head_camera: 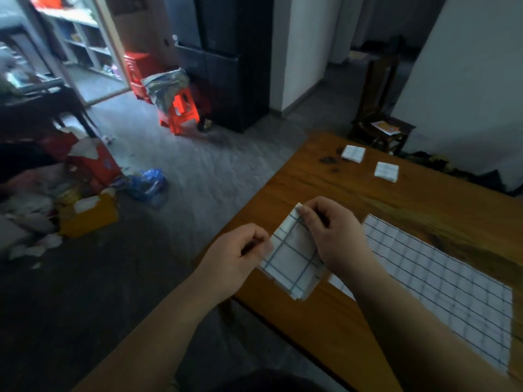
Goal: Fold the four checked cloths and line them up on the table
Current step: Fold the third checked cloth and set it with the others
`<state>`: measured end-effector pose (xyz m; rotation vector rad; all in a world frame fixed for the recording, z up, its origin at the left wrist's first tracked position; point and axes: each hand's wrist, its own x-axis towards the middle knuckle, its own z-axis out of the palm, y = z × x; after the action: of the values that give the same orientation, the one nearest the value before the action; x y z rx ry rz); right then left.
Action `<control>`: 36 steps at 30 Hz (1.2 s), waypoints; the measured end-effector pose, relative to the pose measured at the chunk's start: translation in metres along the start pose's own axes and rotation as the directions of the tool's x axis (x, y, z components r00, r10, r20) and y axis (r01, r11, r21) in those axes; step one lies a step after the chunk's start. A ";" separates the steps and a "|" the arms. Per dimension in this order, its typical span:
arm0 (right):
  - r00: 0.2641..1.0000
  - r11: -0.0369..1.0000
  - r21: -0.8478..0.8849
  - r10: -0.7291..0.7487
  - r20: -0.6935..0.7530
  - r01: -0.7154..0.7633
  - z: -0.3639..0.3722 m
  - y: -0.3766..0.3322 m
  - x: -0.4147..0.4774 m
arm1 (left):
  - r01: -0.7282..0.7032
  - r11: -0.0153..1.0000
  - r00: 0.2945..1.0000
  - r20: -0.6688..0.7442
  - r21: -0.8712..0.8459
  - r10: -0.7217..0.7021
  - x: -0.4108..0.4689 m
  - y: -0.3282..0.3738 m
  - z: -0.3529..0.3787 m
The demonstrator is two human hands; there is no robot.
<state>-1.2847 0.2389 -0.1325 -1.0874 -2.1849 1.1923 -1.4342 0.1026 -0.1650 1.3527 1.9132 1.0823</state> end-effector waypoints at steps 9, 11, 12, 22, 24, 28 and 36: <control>0.989 0.944 0.328 -0.010 0.149 -0.040 0.205 -0.138 0.045 | 0.121 0.943 0.949 -0.242 -0.309 -0.201 -0.065 -0.118 -0.196; 0.945 0.860 0.466 0.051 0.323 -0.206 0.260 -0.162 0.053 | 0.141 0.925 0.900 -0.343 -0.352 -0.268 -0.084 -0.147 -0.243; 0.903 0.818 0.497 0.064 0.424 -0.291 0.288 -0.172 0.056 | 0.152 0.916 0.876 -0.378 -0.370 -0.298 -0.093 -0.159 -0.265; 0.845 0.933 0.345 -0.099 0.526 -0.105 0.459 -0.235 0.080 | 0.223 0.822 0.693 -0.508 -0.523 -0.512 -0.137 -0.239 -0.377; 0.857 0.953 0.301 -0.133 0.498 -0.027 0.476 -0.241 0.094 | 0.195 0.798 0.680 -0.508 -0.570 -0.528 -0.131 -0.251 -0.390; 0.851 0.951 0.310 -0.149 0.503 -0.016 0.509 -0.249 0.125 | 0.181 0.756 0.675 -0.479 -0.629 -0.561 -0.103 -0.271 -0.409; 0.837 0.889 0.450 -0.186 0.515 -0.080 0.559 -0.274 0.263 | 0.185 0.783 0.673 -0.504 -0.594 -0.541 0.027 -0.319 -0.478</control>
<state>-1.9356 0.0746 -0.2065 -0.5096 -2.1036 2.0609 -1.9832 -0.0672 -0.1873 0.2333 2.0113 1.8207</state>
